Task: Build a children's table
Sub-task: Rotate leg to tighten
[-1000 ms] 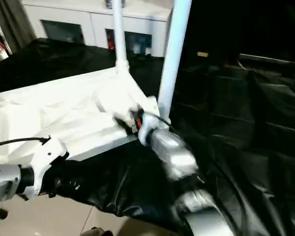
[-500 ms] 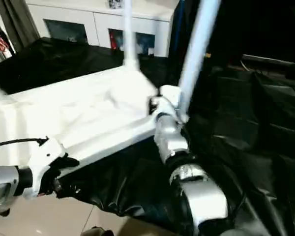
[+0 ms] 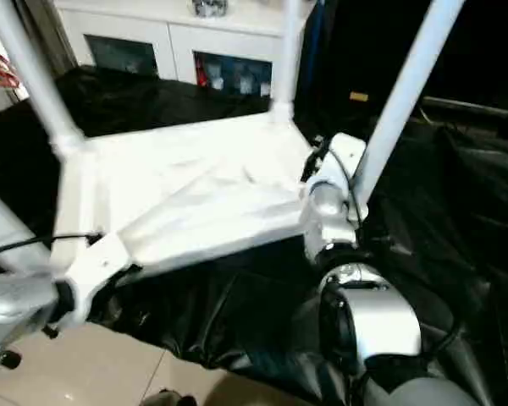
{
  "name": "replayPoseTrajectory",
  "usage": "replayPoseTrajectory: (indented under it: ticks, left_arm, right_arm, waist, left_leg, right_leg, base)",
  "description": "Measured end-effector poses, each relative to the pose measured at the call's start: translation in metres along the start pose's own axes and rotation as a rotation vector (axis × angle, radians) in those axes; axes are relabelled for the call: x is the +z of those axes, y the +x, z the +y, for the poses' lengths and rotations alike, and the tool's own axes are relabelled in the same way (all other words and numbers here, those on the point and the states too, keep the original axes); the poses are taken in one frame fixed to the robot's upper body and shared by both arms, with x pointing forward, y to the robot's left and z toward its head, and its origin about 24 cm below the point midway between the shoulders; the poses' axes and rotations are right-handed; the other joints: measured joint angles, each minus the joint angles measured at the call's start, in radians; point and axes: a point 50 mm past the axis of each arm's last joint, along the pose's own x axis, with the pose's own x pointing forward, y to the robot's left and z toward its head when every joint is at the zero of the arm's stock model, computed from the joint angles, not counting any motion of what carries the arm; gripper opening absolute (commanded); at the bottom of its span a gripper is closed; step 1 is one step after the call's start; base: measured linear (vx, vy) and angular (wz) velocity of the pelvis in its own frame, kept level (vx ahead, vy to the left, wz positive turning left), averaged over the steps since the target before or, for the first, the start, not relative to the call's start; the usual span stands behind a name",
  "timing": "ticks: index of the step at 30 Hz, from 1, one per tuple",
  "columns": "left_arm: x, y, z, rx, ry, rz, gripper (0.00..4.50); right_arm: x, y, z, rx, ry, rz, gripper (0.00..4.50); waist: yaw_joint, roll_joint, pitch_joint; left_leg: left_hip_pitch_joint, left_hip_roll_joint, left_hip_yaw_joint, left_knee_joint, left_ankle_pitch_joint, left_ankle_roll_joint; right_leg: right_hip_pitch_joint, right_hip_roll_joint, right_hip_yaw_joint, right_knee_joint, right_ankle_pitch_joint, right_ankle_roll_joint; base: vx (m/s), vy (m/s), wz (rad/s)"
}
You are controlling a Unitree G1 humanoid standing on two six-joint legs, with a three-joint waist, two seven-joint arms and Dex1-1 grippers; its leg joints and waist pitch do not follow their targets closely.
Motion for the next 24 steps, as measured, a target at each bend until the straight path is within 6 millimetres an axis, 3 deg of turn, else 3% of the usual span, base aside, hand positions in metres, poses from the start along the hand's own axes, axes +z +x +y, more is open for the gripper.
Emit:
replayPoseTrajectory:
  ticks: [8, 16, 21, 24]
  left_arm:
    - [0.012, 0.021, 0.011, 0.023, 0.050, -0.030, 4.43]
    - [0.023, 0.045, 0.018, 0.031, 0.068, -0.088, 4.43]
    - [0.021, 0.048, 0.021, 0.047, 0.078, -0.110, 4.43]
    - [0.019, 0.041, 0.019, 0.054, 0.040, -0.193, 4.43]
  right_arm:
    - [0.007, 0.004, -0.018, -0.068, 0.011, -0.033, 3.27]
    - [0.012, 0.008, -0.051, -0.162, -0.005, -0.070, 3.27]
    - [0.018, 0.011, -0.075, -0.244, 0.000, -0.092, 3.27]
    - [0.018, 0.010, -0.086, -0.264, -0.006, -0.105, 3.27]
  waist:
    - [0.001, 0.001, 0.000]
    - [0.011, 0.006, -0.001]
    - [0.010, 0.011, 0.000]
    - [0.001, 0.015, -0.002]
  left_leg:
    - [-0.005, 0.000, -0.001, 0.007, 0.000, 0.000]
    - [-0.011, 0.000, -0.001, 0.010, 0.000, 0.000]
    - [-0.012, 0.000, -0.001, 0.011, 0.000, 0.000]
    - [-0.012, 0.001, -0.001, 0.011, 0.000, 0.000]
  right_leg:
    - [-0.003, 0.000, 0.000, 0.004, 0.001, -0.001]
    - [-0.003, -0.002, 0.000, 0.003, 0.000, 0.000]
    - [-0.003, -0.002, 0.000, 0.003, 0.000, 0.000]
    - [-0.003, -0.001, -0.001, 0.003, 0.000, 0.000]
  base:
    - [0.000, 0.000, 0.00]
    - [0.000, 0.000, 0.00]
    - [0.000, 0.000, 0.00]
    - [0.000, 0.000, 0.00]
